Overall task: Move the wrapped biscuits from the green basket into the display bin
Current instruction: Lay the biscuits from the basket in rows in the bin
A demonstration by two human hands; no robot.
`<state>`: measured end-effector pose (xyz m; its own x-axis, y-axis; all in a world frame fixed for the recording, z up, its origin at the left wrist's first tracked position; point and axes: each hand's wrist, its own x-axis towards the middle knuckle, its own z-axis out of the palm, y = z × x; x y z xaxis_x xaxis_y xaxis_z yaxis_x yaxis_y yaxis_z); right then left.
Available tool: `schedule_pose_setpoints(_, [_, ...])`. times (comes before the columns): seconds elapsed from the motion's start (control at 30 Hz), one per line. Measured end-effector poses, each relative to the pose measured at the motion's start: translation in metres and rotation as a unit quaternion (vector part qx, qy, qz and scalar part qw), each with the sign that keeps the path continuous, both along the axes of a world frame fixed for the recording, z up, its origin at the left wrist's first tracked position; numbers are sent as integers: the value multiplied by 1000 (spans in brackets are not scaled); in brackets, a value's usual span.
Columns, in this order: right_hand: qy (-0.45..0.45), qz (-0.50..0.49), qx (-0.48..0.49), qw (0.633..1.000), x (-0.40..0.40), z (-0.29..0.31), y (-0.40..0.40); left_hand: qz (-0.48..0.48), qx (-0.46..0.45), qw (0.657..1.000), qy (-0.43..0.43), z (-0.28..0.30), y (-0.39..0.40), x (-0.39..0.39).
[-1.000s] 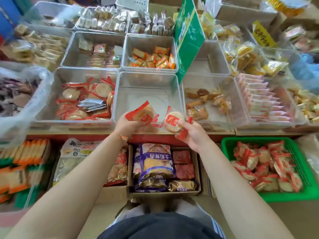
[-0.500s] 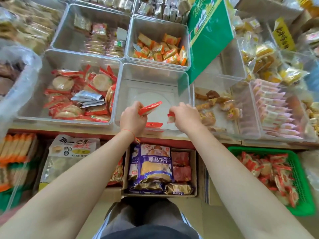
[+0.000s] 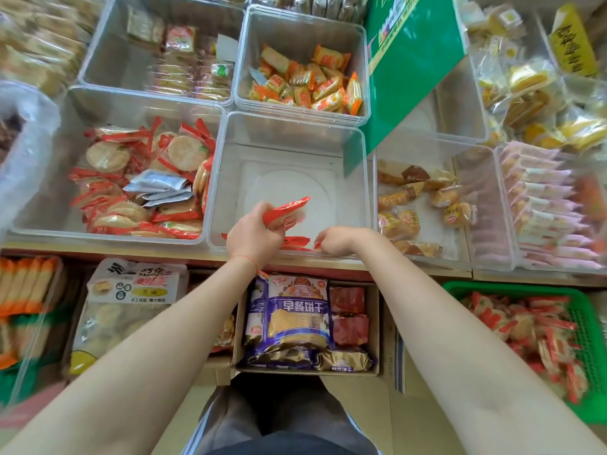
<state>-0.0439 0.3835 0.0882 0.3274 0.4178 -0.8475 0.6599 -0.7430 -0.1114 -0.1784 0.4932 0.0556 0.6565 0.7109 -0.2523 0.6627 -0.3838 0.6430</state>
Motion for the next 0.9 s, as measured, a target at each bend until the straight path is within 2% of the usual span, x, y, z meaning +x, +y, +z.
schedule_pose_setpoints(0.17, [-70, -66, 129, 987, 15, -1, -5, -11, -20, 999, 35, -1, 3, 4])
schedule_pose_setpoints(0.33, [-70, -81, 117, 987, 13, -21, -11, 5, -68, 997, 33, 0, 9, 8])
schedule_pose_setpoints(0.43, [-111, -150, 231, 955, 18, -11, -10, 15, -113, 993, -10, 1, 12, 9])
schedule_pose_setpoints(0.5, [-74, -189, 321, 925, 20, 5, -7, 14, -143, 988, -58, 3, 12, 12])
schedule_pose_setpoints(0.6, [2, -148, 385, 911, 21, 21, 0, -19, -156, 982, -102, 7, 7, 24])
schedule_pose_setpoints(0.67, [-21, -105, 382, 918, 22, 15, 2, -53, -141, 983, -104, 7, 0, 34])
schedule_pose_setpoints(0.77, [-171, -46, 330, 927, 33, 9, -2, -89, -109, 989, -43, -3, -4, 43])
schedule_pose_setpoints(0.83, [-284, -3, 318, 905, 41, 6, -11, -147, -80, 983, 72, -12, -3, 43])
schedule_pose_setpoints(0.9, [-315, 26, 319, 893, 44, 5, -19, -207, -74, 959, 179, -16, -2, 44])
